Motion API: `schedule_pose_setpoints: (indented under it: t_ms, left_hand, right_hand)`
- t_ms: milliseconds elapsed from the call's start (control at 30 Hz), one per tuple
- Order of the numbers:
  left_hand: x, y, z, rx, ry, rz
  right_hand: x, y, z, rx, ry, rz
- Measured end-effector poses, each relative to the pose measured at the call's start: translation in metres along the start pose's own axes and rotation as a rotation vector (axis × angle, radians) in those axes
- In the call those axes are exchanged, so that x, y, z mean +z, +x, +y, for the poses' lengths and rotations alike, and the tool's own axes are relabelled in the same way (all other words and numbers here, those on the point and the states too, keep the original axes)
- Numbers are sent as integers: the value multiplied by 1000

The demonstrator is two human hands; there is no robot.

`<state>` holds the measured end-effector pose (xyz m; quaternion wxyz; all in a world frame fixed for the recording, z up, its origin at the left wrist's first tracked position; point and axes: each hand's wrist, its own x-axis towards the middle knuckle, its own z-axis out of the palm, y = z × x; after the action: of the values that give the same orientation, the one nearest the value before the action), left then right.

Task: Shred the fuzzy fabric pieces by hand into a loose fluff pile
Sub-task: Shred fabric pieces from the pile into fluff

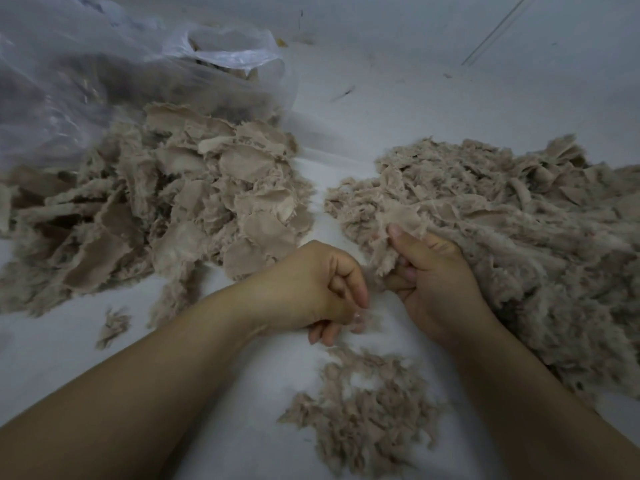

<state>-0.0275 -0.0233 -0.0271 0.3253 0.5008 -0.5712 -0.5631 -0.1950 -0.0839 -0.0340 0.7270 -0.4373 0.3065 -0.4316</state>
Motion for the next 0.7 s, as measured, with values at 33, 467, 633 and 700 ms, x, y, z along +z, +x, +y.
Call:
schedule_pose_setpoints:
  t_ms: [33,467,633,700]
  left_hand:
    - [1,1,0,16,13,56]
    - [0,11,8,63,-53,416]
    - [10,17,3,205,-185,454]
    - [9,20,3,253,-236,492]
  right_hand:
    - [1,0,0,-4,-13,-12]
    - [-6,5,9,-26,-150,-57]
    - [-9,6,11,-35,-218,-116]
    - [-10,5,9,-56,-170,-180]
